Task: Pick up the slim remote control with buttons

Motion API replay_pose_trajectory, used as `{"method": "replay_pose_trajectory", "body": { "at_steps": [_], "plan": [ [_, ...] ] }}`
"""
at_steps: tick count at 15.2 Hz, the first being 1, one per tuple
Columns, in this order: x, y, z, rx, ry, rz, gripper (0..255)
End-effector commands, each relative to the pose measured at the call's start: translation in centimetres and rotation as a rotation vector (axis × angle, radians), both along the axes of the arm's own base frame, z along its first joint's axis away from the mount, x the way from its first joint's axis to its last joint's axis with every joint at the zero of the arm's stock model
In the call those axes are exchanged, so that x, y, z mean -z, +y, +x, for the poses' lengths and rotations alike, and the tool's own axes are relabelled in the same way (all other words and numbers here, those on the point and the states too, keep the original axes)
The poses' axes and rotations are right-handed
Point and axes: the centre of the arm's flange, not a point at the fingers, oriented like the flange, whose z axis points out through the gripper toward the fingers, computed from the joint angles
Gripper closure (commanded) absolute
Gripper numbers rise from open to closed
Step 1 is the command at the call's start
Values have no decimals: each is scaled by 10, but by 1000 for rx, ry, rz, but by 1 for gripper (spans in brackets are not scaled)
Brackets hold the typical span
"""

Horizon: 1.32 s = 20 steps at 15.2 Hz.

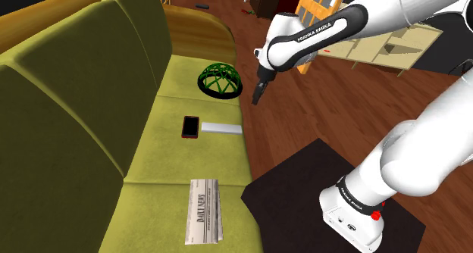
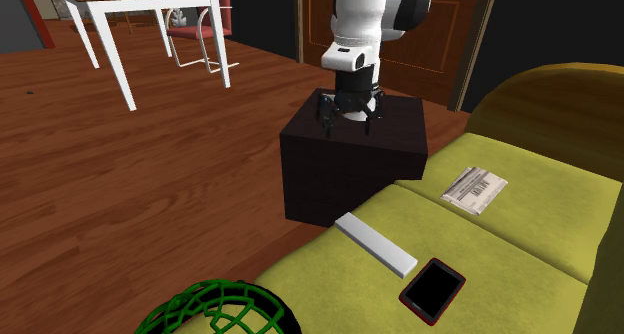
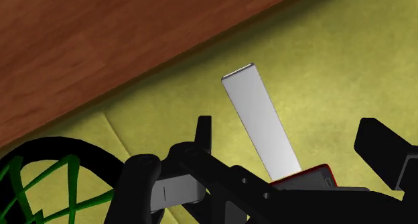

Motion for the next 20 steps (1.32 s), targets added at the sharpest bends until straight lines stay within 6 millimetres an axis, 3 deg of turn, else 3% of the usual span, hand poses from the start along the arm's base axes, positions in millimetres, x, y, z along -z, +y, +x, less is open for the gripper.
{"method": "replay_pose_trajectory", "body": {
  "at_steps": [1, 16, 20],
  "plan": [
    [23, 9, 10, -34, 3, 3, 0],
    [186, 87, 92, -283, 34, 23, 0],
    [209, 90, 95, -293, 35, 24, 0]
  ]
}}
